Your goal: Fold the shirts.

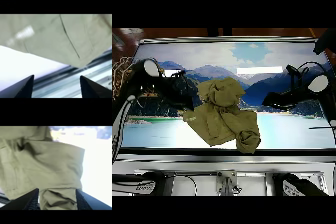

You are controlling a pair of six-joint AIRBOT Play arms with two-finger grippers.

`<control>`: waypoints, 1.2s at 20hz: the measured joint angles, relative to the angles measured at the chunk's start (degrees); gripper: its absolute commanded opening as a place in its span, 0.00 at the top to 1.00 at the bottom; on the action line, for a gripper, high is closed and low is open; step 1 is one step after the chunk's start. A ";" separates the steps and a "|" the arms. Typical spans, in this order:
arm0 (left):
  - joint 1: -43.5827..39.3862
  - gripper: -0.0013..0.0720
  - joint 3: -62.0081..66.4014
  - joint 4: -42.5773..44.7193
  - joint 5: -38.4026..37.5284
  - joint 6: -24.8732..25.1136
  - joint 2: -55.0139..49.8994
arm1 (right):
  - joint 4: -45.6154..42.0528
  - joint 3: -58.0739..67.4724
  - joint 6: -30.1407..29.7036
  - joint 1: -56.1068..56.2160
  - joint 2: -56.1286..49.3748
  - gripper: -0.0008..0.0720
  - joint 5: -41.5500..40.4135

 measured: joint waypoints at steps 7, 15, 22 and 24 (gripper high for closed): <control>-1.60 0.00 -30.47 -8.09 15.80 0.24 8.96 | 1.55 0.85 -3.48 -3.23 -6.03 0.20 2.71; -4.76 0.43 -34.84 -16.96 31.80 0.55 2.47 | 2.43 0.92 -4.39 -3.58 -8.92 0.13 3.32; -2.71 0.90 -30.73 -15.52 36.59 2.67 3.26 | -1.07 -3.87 -4.59 -2.78 -9.75 0.09 4.72; -0.66 0.90 -28.22 -12.90 34.95 2.71 5.18 | -0.17 -6.54 -4.61 -1.25 -11.32 0.09 3.17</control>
